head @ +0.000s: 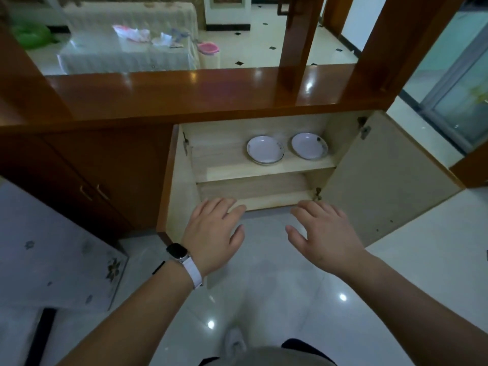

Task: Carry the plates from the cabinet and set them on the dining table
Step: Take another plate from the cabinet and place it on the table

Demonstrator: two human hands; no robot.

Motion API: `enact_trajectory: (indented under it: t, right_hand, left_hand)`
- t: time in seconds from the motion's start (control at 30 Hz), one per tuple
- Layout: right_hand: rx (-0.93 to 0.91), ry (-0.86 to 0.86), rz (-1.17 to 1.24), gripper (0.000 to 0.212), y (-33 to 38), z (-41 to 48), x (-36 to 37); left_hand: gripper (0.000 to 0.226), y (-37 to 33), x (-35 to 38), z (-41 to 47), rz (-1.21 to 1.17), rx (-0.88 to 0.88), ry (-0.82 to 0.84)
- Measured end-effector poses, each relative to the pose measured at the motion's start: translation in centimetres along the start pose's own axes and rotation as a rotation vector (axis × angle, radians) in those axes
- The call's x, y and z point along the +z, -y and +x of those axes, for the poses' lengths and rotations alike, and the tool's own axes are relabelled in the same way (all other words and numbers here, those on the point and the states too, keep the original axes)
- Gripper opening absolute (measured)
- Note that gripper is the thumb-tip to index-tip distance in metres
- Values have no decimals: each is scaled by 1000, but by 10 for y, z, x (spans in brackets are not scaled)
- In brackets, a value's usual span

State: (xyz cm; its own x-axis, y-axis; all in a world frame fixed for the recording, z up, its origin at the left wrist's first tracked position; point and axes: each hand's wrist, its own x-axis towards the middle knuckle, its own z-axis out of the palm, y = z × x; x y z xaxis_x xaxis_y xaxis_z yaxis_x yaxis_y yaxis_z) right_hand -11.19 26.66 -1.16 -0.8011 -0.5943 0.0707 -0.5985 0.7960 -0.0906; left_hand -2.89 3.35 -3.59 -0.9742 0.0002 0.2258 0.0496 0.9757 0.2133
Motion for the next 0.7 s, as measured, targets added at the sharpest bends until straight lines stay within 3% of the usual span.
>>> enact_trajectory:
  t: [0.37, 0.7]
  right_hand:
    - [12, -25, 44, 47, -43, 78, 20]
    - [19, 62, 108, 43, -141, 167, 50]
  left_hand:
    - [38, 20, 23, 77, 20, -6, 64]
    - [39, -4, 85, 213, 55, 69, 110]
